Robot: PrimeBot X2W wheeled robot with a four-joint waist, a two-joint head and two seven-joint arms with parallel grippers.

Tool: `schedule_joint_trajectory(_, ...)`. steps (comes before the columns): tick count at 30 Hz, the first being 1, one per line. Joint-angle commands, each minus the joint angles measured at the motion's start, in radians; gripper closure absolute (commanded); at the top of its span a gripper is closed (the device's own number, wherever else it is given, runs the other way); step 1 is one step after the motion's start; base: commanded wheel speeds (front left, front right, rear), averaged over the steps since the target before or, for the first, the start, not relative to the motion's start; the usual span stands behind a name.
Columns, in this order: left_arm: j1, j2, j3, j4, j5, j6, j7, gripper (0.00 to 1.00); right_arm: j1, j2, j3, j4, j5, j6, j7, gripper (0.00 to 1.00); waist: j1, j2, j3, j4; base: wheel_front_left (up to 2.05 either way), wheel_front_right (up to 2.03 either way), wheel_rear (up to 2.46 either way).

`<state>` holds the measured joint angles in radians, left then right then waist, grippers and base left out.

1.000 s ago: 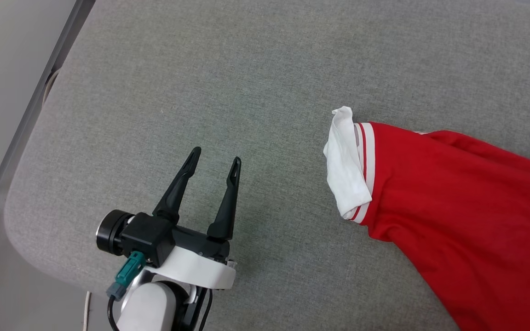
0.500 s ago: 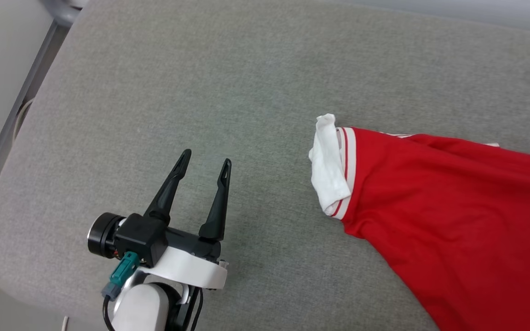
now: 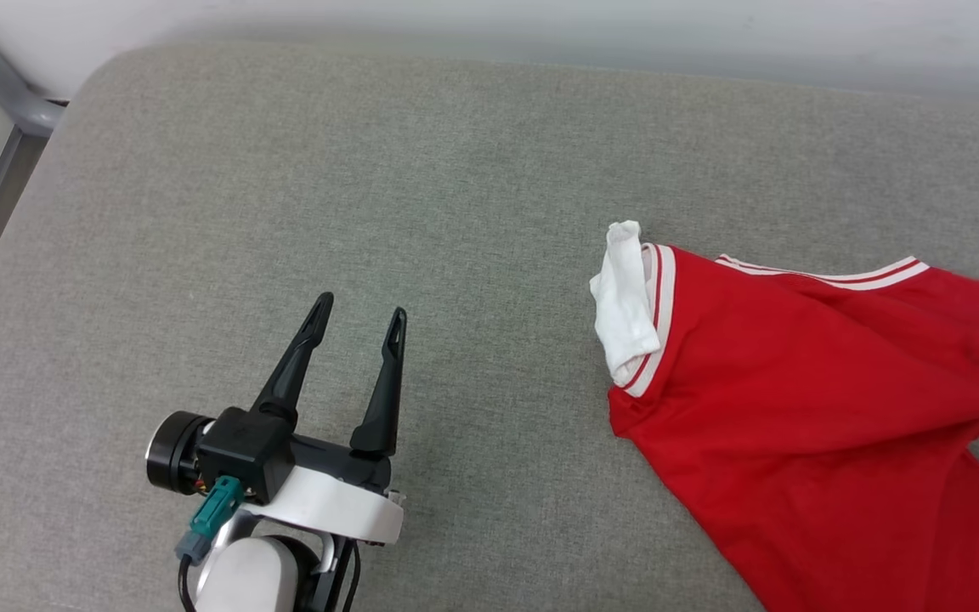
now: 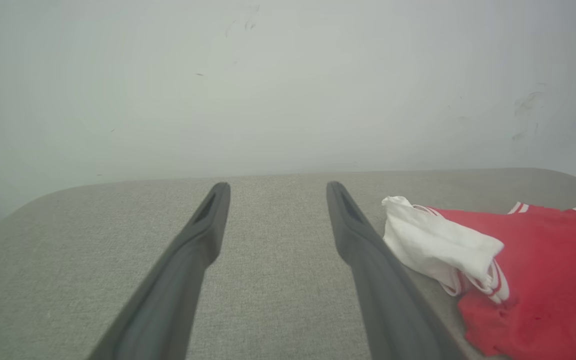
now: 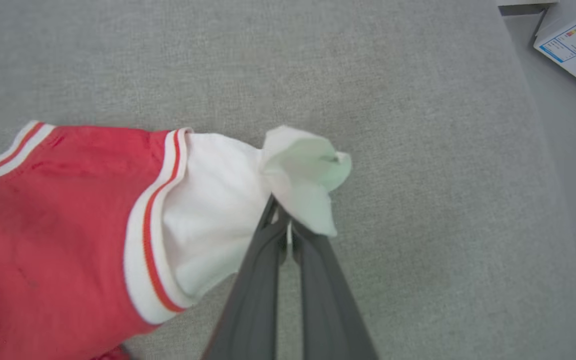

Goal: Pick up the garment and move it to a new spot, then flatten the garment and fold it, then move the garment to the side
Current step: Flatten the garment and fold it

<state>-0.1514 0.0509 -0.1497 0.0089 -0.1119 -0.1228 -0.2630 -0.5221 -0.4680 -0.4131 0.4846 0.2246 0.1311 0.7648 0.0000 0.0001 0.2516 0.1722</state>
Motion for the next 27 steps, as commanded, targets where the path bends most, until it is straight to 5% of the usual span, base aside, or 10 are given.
schedule_joint_trajectory(1, 0.004, -0.001, 0.005, 0.005, 0.002, -0.002, -0.003, 0.00, 0.026, 0.023, -0.014, 0.010, -0.029, -0.001, -0.035, 0.00, 0.0000, -0.0001, -0.007, -0.005, 0.00, 0.00, 0.00)
schedule_joint_trajectory(11, 0.016, -0.001, 0.013, 0.017, -0.004, -0.004, -0.003, 0.00, 0.053, 0.089, 0.060, -0.031, 0.023, -0.001, -0.289, 0.00, 0.0000, -0.0001, -0.062, -0.046, 0.00, 0.00, 0.00)
schedule_joint_trajectory(20, 0.047, -0.001, 0.004, 0.024, -0.021, -0.006, -0.003, 0.00, 0.215, 0.088, 0.331, -0.306, 0.229, -0.001, -0.599, 0.00, 0.0000, -0.0001, -0.130, -0.111, 0.00, 0.00, 0.00)
schedule_joint_trajectory(27, 0.072, -0.001, -0.011, 0.035, -0.061, -0.007, -0.003, 0.00, 0.365, 0.101, 0.420, -0.440, 0.223, -0.001, -0.760, 0.00, 0.0000, -0.0001, -0.143, -0.125, 0.00, 0.00, 0.00)
